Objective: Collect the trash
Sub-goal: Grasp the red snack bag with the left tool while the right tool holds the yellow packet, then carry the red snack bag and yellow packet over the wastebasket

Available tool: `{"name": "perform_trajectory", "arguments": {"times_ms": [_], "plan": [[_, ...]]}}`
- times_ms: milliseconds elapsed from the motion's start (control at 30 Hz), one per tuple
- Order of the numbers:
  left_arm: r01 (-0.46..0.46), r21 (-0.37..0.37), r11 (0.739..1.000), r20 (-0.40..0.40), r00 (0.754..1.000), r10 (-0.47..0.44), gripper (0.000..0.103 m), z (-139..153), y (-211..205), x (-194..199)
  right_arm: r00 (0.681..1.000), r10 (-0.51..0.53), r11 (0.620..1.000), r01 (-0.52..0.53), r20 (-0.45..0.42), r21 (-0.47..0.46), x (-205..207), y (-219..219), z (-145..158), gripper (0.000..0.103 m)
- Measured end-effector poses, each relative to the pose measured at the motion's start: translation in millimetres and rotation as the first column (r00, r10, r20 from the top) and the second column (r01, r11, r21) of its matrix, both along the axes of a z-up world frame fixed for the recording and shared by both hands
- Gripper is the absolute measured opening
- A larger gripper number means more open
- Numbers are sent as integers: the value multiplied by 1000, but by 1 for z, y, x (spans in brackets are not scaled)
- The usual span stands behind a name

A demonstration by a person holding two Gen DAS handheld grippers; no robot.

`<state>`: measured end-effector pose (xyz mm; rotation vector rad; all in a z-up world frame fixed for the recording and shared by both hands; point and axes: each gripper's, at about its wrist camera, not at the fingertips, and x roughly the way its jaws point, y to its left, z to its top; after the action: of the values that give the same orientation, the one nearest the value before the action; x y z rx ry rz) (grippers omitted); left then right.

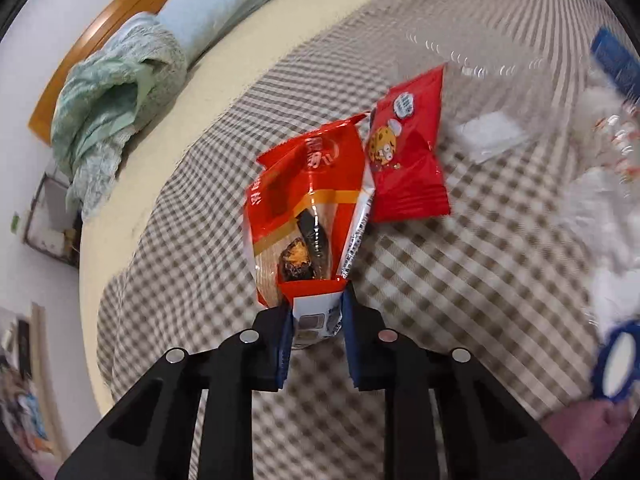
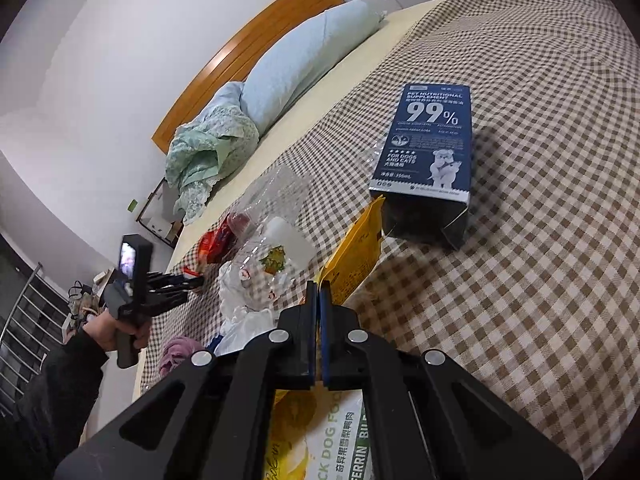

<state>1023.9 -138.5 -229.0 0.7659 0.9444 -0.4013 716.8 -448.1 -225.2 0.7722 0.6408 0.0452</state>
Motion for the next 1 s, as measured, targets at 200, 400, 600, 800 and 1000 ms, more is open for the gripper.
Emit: {"name": "perform_trajectory", "arguments": {"times_ms": [200, 400, 600, 800, 1000], "plan": [[-159, -172, 972, 29, 986, 167, 11, 69, 48, -36, 999, 23, 1000, -23, 33, 0, -7, 15, 14, 2], [-195, -223, 955, 28, 978, 206, 11, 117, 60, -96, 992, 68, 997, -71, 107, 27, -15, 40, 32, 1], [-204, -272, 940, -18, 978, 206, 11, 171, 40, -183, 968, 136, 991, -135, 211, -19, -64, 59, 103, 1], [-77, -392, 917, -8, 997, 81, 11, 222, -7, -284, 965, 86, 986, -48, 246, -159, -137, 16, 168, 1], [118, -456, 882, -16, 990, -141, 11, 221, -88, -397, 986, -58, 934, 109, 156, -340, -254, -56, 175, 1]]}}
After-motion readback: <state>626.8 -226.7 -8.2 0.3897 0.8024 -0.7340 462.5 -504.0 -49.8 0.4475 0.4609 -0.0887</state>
